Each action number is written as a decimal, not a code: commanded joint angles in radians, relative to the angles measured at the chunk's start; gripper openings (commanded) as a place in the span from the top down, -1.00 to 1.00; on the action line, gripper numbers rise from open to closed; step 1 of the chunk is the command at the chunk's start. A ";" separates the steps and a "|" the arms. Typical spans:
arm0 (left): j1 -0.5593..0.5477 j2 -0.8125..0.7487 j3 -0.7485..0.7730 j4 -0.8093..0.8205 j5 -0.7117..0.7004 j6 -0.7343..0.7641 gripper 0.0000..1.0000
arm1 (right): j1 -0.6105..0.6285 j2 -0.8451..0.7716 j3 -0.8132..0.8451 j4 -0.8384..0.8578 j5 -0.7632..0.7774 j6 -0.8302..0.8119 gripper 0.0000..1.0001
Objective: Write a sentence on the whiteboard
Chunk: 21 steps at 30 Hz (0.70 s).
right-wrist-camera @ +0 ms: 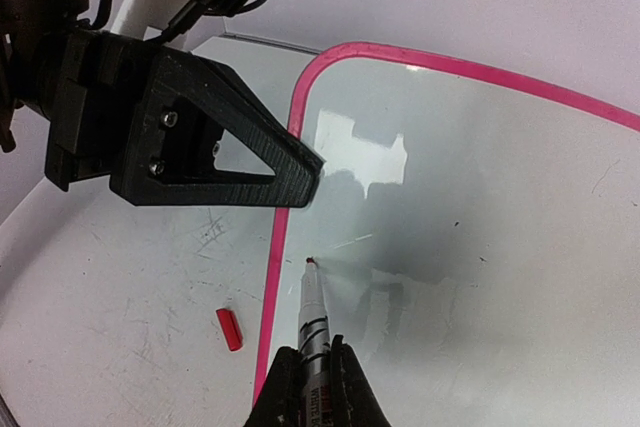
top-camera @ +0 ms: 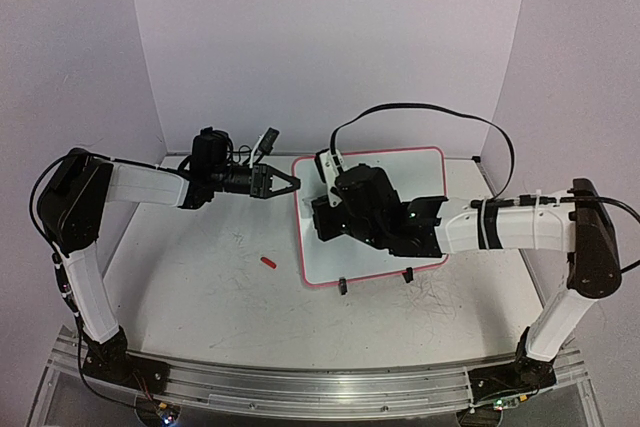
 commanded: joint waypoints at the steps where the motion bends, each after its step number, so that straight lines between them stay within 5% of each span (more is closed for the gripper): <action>1: -0.009 -0.038 0.005 0.017 0.030 -0.021 1.00 | 0.002 0.013 0.032 -0.006 0.038 0.018 1.00; 21: -0.009 -0.041 0.005 0.017 0.030 -0.021 1.00 | 0.002 0.006 -0.008 -0.046 0.025 0.060 1.00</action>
